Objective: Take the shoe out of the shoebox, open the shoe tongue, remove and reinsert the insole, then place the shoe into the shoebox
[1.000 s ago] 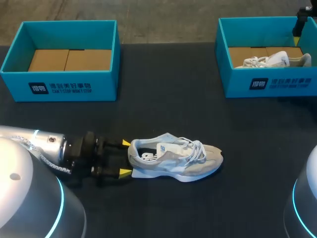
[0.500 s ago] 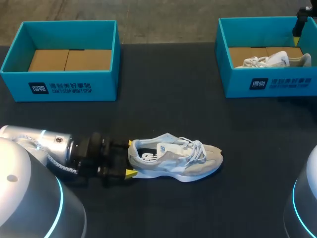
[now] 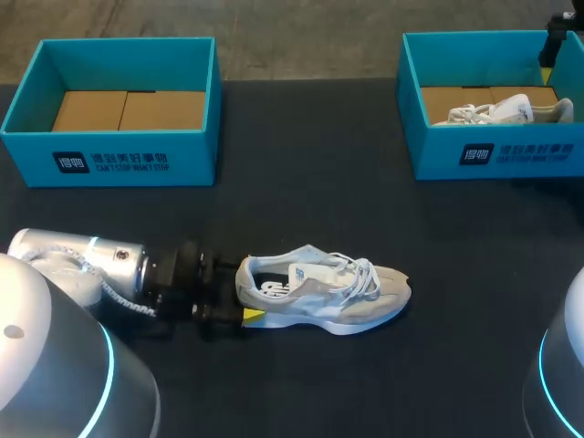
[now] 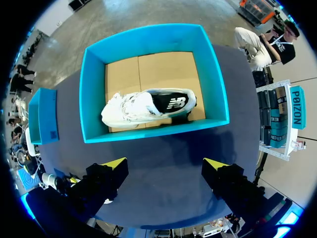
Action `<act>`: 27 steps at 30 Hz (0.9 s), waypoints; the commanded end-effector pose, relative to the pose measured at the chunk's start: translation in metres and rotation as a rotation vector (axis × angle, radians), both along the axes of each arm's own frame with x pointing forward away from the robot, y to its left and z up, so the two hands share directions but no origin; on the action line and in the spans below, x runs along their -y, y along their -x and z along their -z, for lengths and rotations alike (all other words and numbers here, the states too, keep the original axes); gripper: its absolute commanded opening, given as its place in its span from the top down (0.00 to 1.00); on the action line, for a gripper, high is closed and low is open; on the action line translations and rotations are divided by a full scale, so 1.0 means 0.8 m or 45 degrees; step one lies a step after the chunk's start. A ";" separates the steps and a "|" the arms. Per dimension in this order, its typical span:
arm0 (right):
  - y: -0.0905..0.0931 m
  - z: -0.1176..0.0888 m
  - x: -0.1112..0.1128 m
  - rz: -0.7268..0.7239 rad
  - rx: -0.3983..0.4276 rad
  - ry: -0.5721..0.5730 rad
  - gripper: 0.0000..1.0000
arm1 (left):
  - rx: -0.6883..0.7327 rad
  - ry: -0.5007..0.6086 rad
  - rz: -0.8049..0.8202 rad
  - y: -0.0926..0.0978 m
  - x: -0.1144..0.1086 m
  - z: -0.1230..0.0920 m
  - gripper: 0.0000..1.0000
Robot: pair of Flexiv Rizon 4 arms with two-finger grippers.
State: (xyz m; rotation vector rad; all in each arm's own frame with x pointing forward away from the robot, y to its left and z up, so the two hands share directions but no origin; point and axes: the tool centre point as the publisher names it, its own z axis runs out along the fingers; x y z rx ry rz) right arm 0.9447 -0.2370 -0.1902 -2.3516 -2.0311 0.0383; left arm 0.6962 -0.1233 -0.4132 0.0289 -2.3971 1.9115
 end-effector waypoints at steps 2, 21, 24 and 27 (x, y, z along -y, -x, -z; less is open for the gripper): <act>0.001 0.000 -0.001 0.001 0.002 0.001 0.00 | -0.019 0.003 0.026 -0.003 0.010 0.004 0.00; 0.001 0.000 -0.001 0.001 0.002 0.001 0.00 | -0.038 0.011 0.074 0.003 0.028 0.009 0.00; 0.001 0.000 -0.001 0.001 0.002 0.001 0.00 | -0.037 0.014 0.081 0.007 0.027 0.009 0.00; 0.001 0.000 -0.001 0.001 0.002 0.001 0.00 | -0.034 0.018 0.085 0.009 0.028 0.009 0.00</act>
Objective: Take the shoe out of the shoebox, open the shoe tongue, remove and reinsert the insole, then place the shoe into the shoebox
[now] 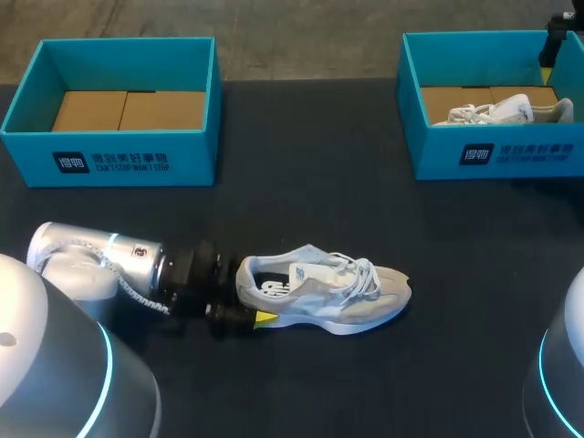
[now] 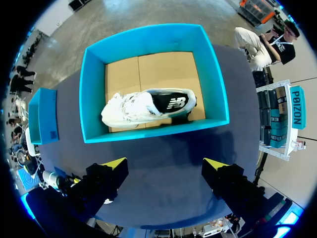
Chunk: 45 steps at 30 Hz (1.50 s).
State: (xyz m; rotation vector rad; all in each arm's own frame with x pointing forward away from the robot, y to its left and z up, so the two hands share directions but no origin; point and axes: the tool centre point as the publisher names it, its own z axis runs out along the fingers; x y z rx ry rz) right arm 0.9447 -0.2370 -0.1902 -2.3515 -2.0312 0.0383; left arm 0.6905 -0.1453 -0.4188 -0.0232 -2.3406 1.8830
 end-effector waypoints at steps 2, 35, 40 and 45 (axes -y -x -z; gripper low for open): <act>0.001 0.000 -0.001 0.001 0.002 0.001 0.00 | 0.003 0.001 0.002 0.001 0.002 0.004 0.00; 0.000 -0.006 -0.002 -0.001 0.019 0.006 0.00 | 0.020 0.004 0.015 -0.002 0.004 0.005 1.00; 0.013 -0.028 -0.031 0.019 0.081 0.015 0.00 | 0.020 0.004 0.015 -0.002 0.004 0.005 1.00; 0.042 -0.038 -0.070 0.065 0.102 0.025 0.00 | 0.020 0.004 0.015 -0.002 0.004 0.005 1.00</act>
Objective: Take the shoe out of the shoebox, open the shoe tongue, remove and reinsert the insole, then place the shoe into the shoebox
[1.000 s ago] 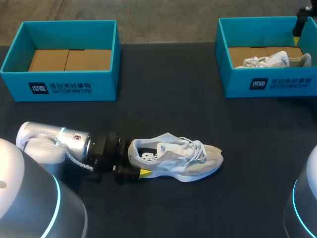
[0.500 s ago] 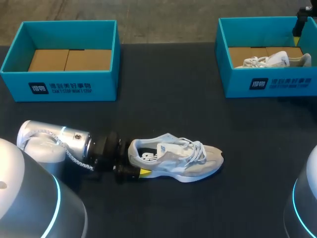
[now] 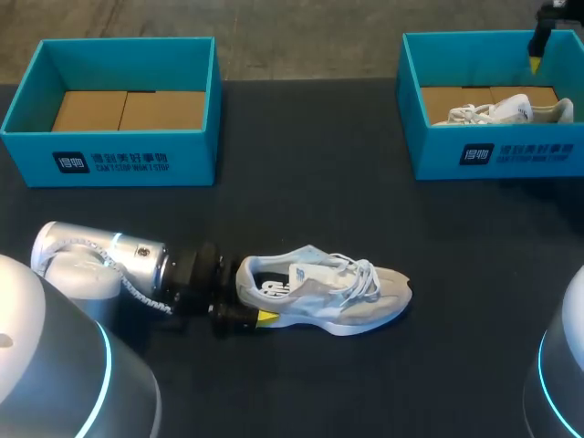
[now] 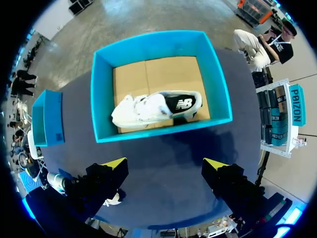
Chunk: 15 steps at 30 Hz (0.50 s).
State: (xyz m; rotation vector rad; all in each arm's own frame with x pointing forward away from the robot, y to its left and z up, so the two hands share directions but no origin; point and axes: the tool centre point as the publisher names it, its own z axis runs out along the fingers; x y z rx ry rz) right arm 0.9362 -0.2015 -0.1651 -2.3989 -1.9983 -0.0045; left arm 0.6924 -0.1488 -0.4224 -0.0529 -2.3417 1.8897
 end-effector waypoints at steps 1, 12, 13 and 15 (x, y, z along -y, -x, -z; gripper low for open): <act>0.037 -0.008 -0.033 0.031 0.068 0.030 0.00 | -0.001 -0.002 0.000 0.001 0.000 0.001 1.00; 0.074 -0.010 -0.092 0.107 0.025 0.043 0.00 | -0.001 -0.002 0.000 0.001 0.000 0.001 1.00; 0.074 -0.010 -0.092 0.107 0.025 0.043 0.00 | -0.001 -0.002 0.000 0.001 0.000 0.001 1.00; 0.074 -0.010 -0.092 0.107 0.025 0.043 0.00 | -0.001 -0.002 0.000 0.001 0.000 0.001 1.00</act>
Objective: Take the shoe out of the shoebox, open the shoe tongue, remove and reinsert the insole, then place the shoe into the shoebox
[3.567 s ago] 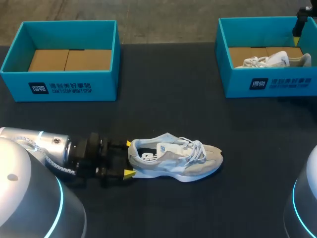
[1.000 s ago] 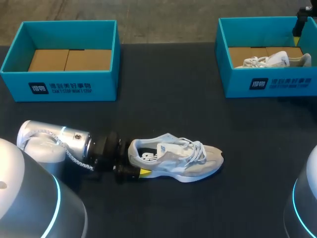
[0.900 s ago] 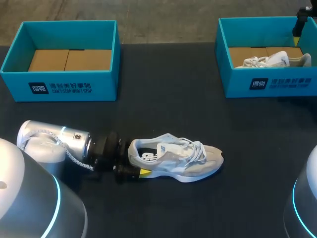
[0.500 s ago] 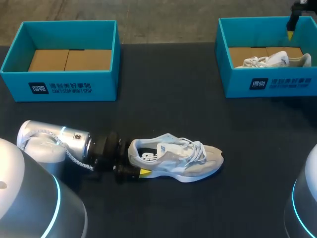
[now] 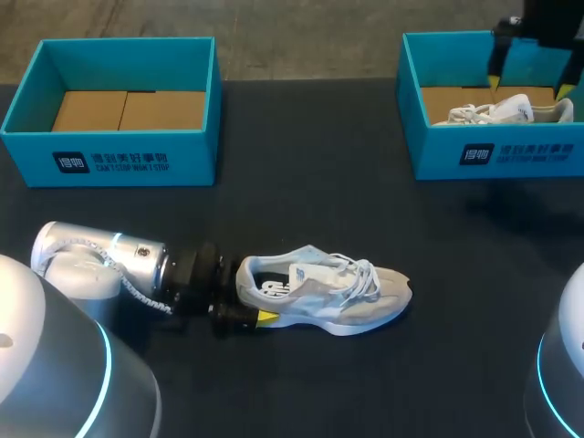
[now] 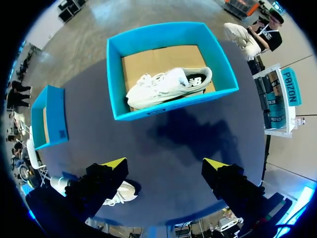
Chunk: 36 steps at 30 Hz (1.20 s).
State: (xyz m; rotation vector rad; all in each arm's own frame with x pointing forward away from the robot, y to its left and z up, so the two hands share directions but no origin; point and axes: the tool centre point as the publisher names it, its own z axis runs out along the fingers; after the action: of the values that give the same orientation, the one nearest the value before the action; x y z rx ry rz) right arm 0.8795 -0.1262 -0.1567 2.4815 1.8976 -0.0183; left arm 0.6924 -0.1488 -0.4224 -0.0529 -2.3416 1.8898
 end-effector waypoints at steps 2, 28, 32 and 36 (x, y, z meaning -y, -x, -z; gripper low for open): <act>0.003 0.000 0.002 0.001 0.010 -0.006 0.00 | -0.001 -0.002 0.000 0.001 0.000 0.001 1.00; 0.128 0.041 -0.206 0.065 0.049 0.119 0.00 | -0.001 -0.002 0.000 0.001 0.000 0.001 1.00; 0.150 0.055 -0.225 0.056 0.055 0.035 0.00 | -0.001 -0.002 0.000 0.001 0.000 0.001 1.00; 0.167 0.076 -0.250 0.068 0.018 -0.047 0.00 | -0.001 -0.002 0.000 0.001 0.000 0.001 1.00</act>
State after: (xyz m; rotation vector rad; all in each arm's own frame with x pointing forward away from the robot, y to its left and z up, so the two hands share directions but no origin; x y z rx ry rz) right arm 0.7526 0.0699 -0.1998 2.5067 1.8244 -0.0179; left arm 0.6924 -0.1487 -0.4224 -0.0528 -2.3416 1.8898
